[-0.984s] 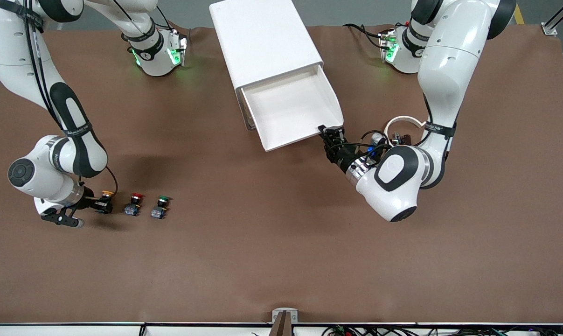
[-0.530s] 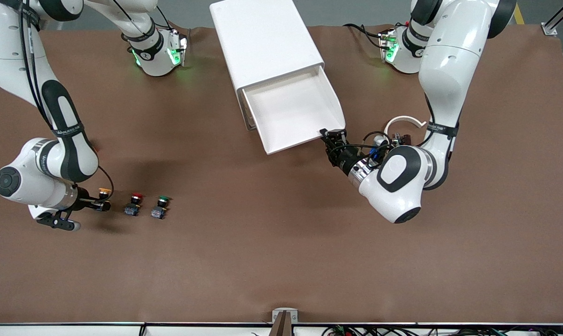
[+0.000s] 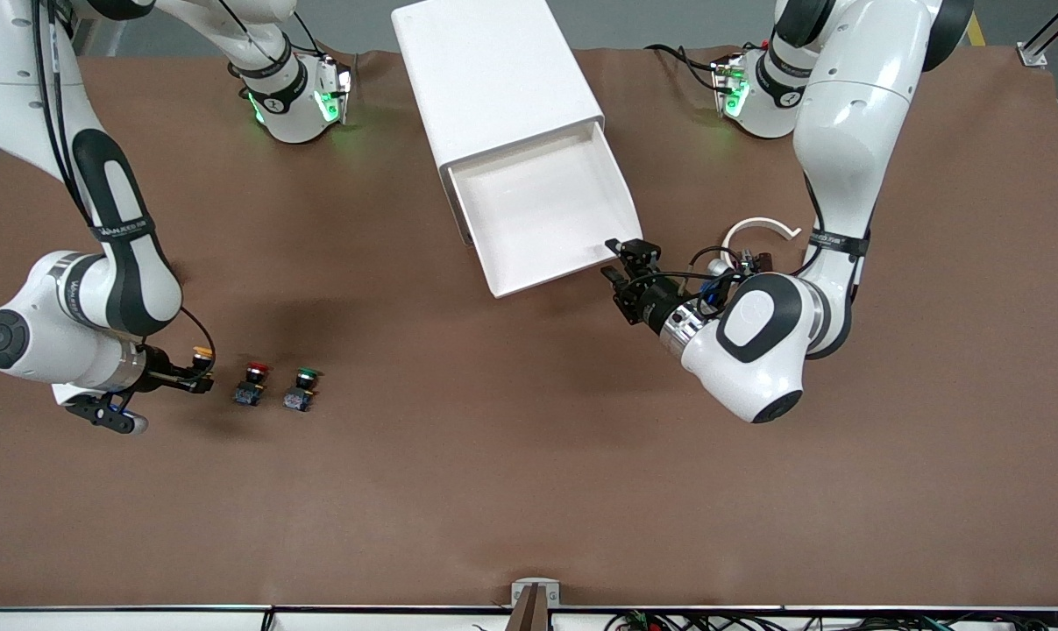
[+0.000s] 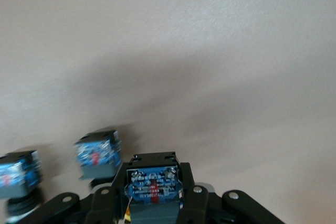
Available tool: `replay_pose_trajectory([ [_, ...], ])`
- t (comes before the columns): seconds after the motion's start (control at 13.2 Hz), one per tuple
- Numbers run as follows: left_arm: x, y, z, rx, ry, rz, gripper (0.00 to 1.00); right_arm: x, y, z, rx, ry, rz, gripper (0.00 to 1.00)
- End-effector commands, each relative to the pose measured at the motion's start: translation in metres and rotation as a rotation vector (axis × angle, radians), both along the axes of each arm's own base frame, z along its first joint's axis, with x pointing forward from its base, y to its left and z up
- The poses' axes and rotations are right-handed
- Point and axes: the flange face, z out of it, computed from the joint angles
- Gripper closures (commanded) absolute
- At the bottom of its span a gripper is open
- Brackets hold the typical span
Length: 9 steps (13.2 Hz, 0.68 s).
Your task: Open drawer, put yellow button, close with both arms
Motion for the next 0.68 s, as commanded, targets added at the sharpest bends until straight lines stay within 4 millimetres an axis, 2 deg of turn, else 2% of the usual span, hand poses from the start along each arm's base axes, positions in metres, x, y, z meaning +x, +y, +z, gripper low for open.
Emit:
replay_pose_trajectory([
  [0.0,-0.005,-0.007,0.011,-0.030,-0.016,-0.020,0.00,-0.004,0.023,0.040,0.033,0.004,-0.079,1.00],
  [0.08,-0.005,-0.006,0.010,-0.059,-0.039,-0.040,0.00,-0.005,0.034,0.049,0.033,0.010,-0.094,1.00],
  [0.38,0.005,0.015,0.004,-0.213,-0.198,-0.145,0.00,-0.010,0.077,0.087,0.023,0.031,-0.180,1.00],
  [0.53,0.004,0.020,0.002,-0.247,-0.264,-0.231,0.00,-0.014,0.108,0.107,0.017,0.034,-0.225,1.00],
  [0.61,0.007,0.024,0.009,-0.261,-0.319,-0.291,0.00,-0.016,0.120,0.117,0.012,0.031,-0.250,1.00],
])
